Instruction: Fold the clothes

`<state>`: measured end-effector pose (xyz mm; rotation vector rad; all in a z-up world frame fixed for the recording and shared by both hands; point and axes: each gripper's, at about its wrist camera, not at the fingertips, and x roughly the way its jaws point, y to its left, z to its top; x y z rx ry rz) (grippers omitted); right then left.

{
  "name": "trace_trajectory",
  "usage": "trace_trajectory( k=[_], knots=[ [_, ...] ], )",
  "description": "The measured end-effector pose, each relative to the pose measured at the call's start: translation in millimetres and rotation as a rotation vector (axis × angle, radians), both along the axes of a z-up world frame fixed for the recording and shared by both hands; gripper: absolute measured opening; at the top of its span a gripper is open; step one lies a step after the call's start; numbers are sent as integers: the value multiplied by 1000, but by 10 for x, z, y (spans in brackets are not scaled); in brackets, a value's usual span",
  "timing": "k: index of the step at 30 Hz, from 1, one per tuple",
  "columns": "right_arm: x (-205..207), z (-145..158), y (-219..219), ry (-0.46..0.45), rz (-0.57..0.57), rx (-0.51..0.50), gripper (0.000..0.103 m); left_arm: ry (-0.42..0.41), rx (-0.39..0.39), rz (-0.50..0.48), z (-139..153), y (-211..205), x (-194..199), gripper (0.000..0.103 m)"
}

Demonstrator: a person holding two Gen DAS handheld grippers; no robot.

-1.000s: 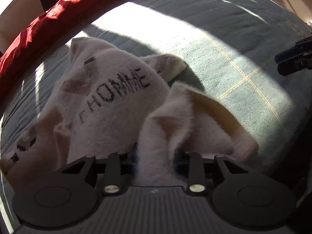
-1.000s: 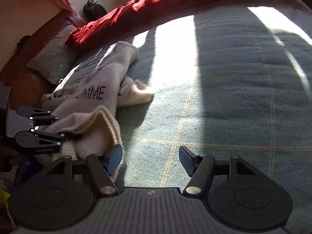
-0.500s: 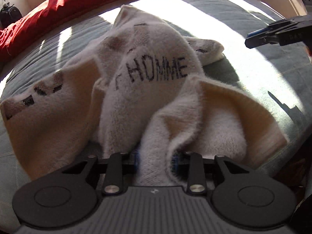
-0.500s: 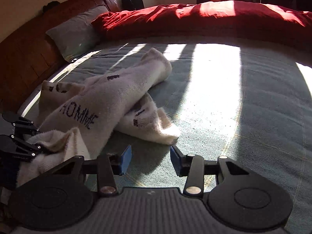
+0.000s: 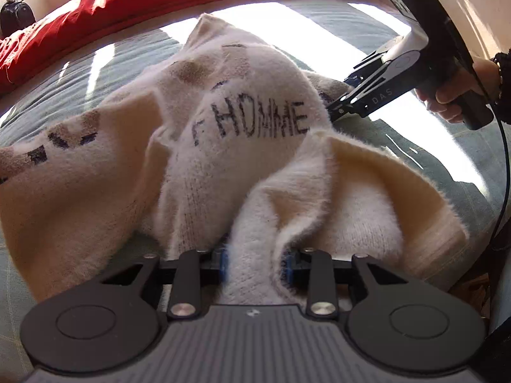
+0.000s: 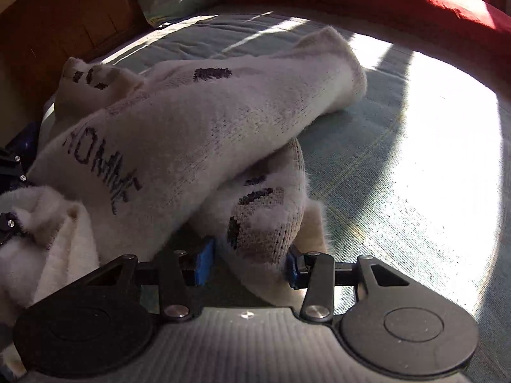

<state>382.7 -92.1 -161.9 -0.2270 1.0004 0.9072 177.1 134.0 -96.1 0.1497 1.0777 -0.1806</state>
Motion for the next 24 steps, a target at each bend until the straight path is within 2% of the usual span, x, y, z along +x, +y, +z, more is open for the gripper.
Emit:
trace_trajectory(
  k=[2,3,4,5,8,10,12,16,24],
  knots=[
    [-5,12,39,-10,-31,-20,41,-3,-7,9,7,-1,-2,33],
    [-33,40,50,-23,-38,-27,26,-6,-9,11,15,-6,-7,34],
    [-68,74,58,-37,-42,-34,20,-14,-11,3,28,-23,-23,34],
    [-99,108,67,-52,-52,-45,19,-22,-13,-5,44,-41,-38,35],
    [-160,207,74,-77,-78,-63,17,-54,-31,-28,136,-118,-95,48],
    [-185,271,70,-84,-93,-65,16,-92,-38,-48,241,-191,-153,65],
    [-213,356,70,-105,-93,-78,16,-128,-33,-66,347,-268,-209,73],
    [-288,499,61,-145,-94,-128,16,-187,-38,-88,527,-364,-287,73],
    [-385,754,-171,-232,-139,-241,15,-213,-40,-80,613,-384,-383,73]
  ],
)
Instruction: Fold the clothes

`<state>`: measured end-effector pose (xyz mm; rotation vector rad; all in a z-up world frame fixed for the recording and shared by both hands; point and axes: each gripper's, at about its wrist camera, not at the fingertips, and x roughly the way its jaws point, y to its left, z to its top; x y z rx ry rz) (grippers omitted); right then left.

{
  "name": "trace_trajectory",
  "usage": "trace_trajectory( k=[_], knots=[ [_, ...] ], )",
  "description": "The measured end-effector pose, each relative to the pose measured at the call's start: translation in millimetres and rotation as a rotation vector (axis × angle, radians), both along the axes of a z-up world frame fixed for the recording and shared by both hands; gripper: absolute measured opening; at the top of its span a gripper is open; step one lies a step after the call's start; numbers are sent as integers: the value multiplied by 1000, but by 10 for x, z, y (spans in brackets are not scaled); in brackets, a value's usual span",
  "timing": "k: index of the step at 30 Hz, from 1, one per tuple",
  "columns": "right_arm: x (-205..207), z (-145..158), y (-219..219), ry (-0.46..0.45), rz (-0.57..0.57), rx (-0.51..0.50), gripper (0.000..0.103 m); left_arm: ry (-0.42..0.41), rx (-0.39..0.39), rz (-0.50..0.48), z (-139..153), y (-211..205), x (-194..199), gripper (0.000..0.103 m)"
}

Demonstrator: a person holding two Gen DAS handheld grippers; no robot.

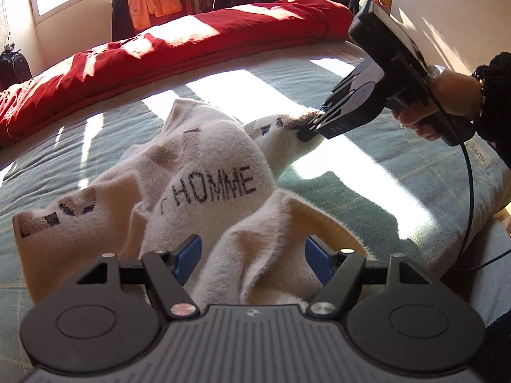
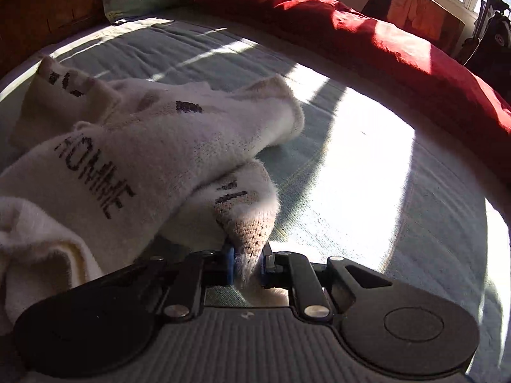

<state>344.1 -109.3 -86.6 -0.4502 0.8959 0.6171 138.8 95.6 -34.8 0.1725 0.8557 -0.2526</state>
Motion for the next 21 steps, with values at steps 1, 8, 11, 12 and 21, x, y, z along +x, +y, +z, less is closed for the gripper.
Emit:
trace_trajectory(
  k=[1,8,11,12,21],
  knots=[
    [3,31,-57,-8,-11,-12,16,0,0,0,3,0,-7,73],
    [13,193,-476,-65,-90,-102,16,-9,1,11,39,11,-41,73],
    [1,226,-686,-92,-133,-151,15,-10,5,15,44,6,-36,73],
    [4,234,-767,-97,-151,-165,15,-8,6,13,43,-1,-35,73],
    [69,334,-1519,-133,-305,-253,15,-2,19,-4,48,-105,-41,73]
  ],
)
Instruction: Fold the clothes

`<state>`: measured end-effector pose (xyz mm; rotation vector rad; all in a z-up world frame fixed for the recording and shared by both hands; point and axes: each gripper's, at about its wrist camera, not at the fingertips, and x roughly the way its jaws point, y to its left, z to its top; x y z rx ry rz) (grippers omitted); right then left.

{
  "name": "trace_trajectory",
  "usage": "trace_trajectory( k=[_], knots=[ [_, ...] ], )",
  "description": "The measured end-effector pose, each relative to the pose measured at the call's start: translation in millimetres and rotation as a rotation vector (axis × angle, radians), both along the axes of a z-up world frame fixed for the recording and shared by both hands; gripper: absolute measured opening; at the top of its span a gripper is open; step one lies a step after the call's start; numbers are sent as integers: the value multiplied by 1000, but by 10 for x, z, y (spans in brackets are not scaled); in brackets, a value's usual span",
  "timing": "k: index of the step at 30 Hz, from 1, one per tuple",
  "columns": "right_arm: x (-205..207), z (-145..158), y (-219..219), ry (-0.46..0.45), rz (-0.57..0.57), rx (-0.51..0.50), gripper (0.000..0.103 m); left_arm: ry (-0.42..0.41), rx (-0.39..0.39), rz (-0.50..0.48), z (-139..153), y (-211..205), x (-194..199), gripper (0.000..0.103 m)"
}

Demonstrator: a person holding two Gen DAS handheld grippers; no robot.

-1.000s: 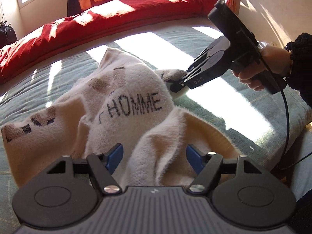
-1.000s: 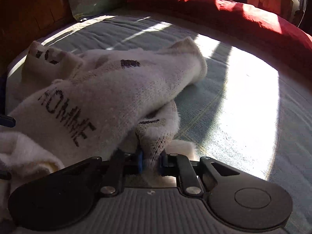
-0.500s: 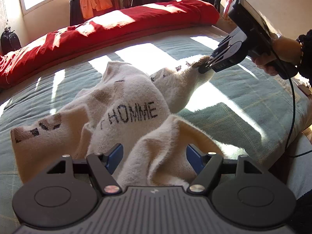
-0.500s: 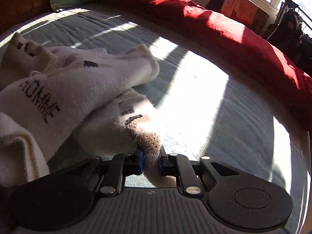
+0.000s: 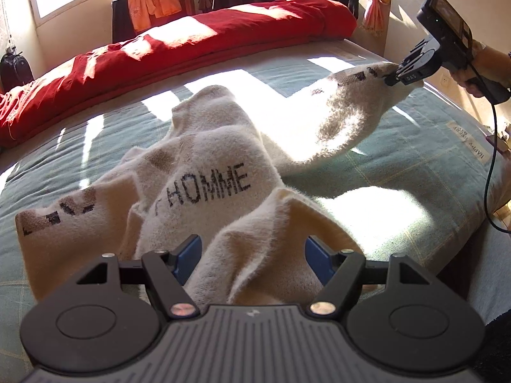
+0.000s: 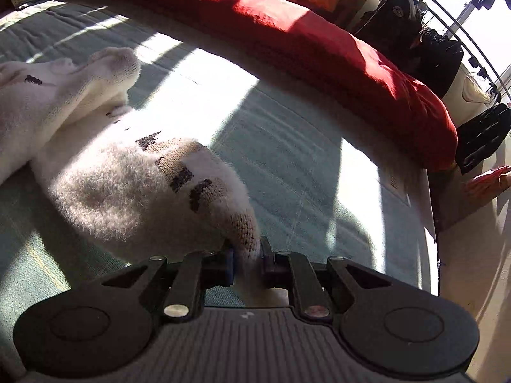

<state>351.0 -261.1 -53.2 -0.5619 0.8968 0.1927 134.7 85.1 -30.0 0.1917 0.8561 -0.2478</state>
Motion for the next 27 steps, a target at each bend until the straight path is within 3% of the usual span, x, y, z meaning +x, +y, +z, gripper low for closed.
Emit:
trace_trajectory(
  k=[10,15,21,27],
  knots=[
    [74,153,-720,-52,-147,-112,15,8,13,-37,22,-156,10,73],
    [128,55,-1022,-44,-223,-154,15,19,13,-57,-3,-229,14,73],
    [91,-96,-1214,22,-294,-38,15,31,3,-52,-8,-211,42,73],
    [-37,-51,-1013,71,-256,185,22,17,-28,10,70,-52,88,73]
  ],
)
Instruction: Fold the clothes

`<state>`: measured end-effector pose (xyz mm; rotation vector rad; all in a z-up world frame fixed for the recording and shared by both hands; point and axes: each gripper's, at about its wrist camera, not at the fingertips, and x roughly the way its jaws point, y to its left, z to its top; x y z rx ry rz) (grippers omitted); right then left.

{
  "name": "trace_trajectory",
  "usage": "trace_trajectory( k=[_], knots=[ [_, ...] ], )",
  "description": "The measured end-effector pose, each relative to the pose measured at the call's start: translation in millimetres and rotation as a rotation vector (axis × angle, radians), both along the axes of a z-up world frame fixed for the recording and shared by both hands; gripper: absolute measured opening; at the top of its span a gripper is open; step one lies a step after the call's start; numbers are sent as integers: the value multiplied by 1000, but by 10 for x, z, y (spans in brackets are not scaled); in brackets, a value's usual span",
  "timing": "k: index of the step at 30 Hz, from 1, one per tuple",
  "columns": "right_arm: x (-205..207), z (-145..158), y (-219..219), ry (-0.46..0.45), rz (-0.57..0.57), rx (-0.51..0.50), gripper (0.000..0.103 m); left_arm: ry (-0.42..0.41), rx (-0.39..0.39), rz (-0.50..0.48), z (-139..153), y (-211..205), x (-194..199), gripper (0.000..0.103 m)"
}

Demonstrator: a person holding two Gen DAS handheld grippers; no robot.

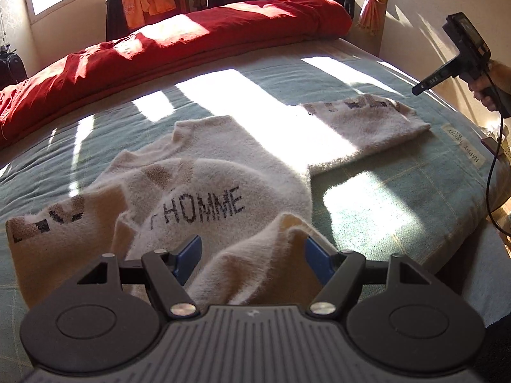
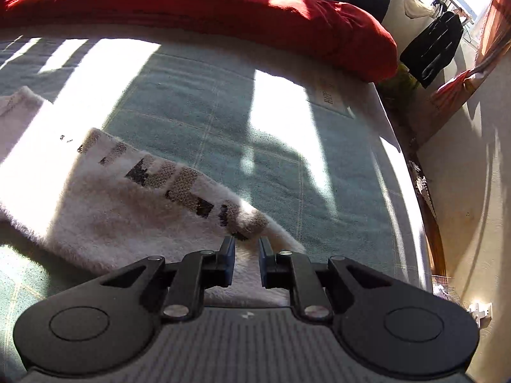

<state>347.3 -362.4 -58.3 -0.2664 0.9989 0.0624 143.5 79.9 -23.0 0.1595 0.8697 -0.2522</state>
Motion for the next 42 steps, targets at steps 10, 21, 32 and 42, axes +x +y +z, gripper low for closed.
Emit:
trace_trajectory(
  k=[10,21,32,42],
  knots=[
    [-109,-82,909,117,164,470,53,46,-231,344,-5,1046,57,73],
    [-94,-902,1418,373,67,889,64,218,-588,523,-843,1754,96,73],
    [38,-1534,1401,420,-142,1170,70,298,-802,529,-1458,1867,662,84],
    [404,-1387,1583,271,-140,1139,72,299,-786,505,-1341,1969,817,86]
  ],
)
